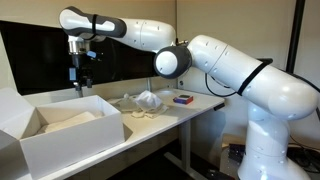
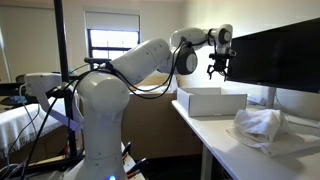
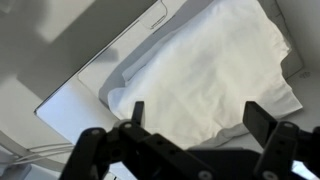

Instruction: Take two folded white cloths out of the white box on the left

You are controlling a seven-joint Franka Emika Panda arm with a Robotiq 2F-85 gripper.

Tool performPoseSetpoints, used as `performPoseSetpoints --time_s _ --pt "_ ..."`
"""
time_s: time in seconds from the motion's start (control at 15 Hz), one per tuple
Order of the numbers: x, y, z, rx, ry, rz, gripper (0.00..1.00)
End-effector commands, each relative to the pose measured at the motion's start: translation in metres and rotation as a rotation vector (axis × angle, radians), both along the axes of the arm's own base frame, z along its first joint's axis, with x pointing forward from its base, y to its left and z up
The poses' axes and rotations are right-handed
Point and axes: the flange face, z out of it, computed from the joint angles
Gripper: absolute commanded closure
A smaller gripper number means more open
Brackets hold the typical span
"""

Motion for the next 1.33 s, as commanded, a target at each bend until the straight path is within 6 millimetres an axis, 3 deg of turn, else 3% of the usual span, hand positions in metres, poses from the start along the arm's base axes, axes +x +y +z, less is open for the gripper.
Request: performPoseSetpoints --time_s 0.0,0.33,0.6,0.87,1.27 --pt "0.001 0.021 -0.013 -0.038 0.014 -0.151 0.0" --pt "-0.001 0.058 -0.042 -0.067 0.059 -0.332 0.0" --pt "-0.003 0.073 -0.068 -0.091 0.102 -0.431 0.0" --pt "-0.002 0.075 -0.083 -0.116 0.117 -0.483 0.0" --pt "0.0 0.069 -0.076 -0.141 0.084 -0.485 0.0"
